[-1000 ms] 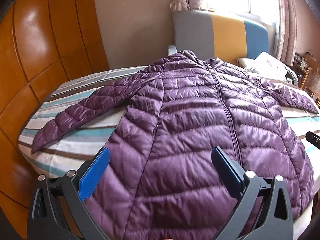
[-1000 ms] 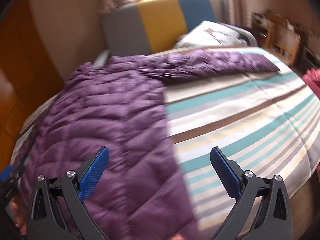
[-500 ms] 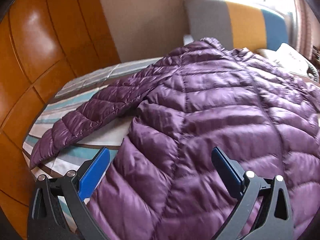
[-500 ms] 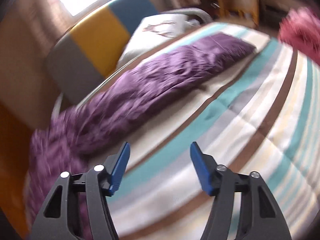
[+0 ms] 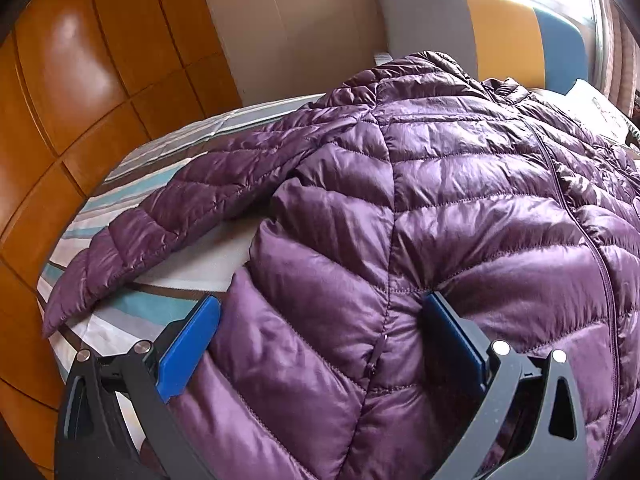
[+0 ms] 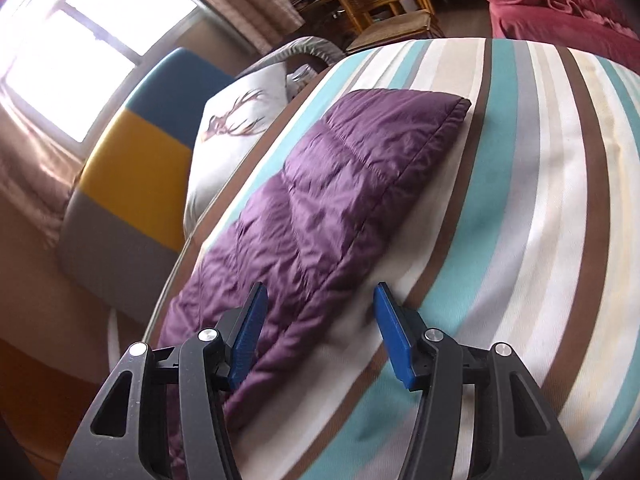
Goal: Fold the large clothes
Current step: 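Grasp the jacket sleeve nearest the right tool with the right tool, then fold the held sleeve across the jacket body and open the right tool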
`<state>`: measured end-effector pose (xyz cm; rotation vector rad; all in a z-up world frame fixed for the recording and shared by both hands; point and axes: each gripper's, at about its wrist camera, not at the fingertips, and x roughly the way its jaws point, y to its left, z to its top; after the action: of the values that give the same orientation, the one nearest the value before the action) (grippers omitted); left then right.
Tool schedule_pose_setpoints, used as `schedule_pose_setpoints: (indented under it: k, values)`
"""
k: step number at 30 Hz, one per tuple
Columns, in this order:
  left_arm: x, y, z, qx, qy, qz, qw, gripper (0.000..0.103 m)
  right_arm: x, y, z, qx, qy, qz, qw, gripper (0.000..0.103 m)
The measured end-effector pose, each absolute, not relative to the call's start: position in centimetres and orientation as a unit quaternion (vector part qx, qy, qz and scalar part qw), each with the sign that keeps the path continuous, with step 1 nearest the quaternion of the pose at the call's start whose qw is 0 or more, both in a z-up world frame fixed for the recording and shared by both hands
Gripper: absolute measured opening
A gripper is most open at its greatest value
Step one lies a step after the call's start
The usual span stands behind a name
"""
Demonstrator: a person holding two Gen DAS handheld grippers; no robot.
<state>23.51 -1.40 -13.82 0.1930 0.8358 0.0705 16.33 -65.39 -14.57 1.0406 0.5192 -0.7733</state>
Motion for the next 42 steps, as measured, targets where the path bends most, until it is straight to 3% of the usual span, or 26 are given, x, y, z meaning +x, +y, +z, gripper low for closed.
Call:
schedule_pose_setpoints:
  k: [6,11,16,27,42]
  values:
    - [23.4,-1.4,-14.1,0.091,0.409,0.037,0.907,0.101,16.3,-68.5,-15.7,0.503,0.214,-0.373,0.750,0.041]
    - [23.7,-1.4,-14.3,0.088,0.418,0.041,0.903,0.101,14.7,-69.5,-16.7,0.528,0.195,-0.364,0.743,0.016]
    - [24.1,-0.8,-14.4,0.064,0.428,0.030,0.901,0.101,15.1,-68.7,-15.7,0.494,0.200,-0.364,0.764,0.008]
    - [23.9,-0.9,-14.4,0.065,0.422,0.032,0.904,0.101,21.8,-60.2,-8.3,0.236,0.263,-0.342,0.871,0.007]
    - [24.0,0.0,-14.6,0.036,0.428,0.016,0.903,0.101,30.1,-36.8,-6.8,-0.019,0.309,-0.154,0.938,0.006]
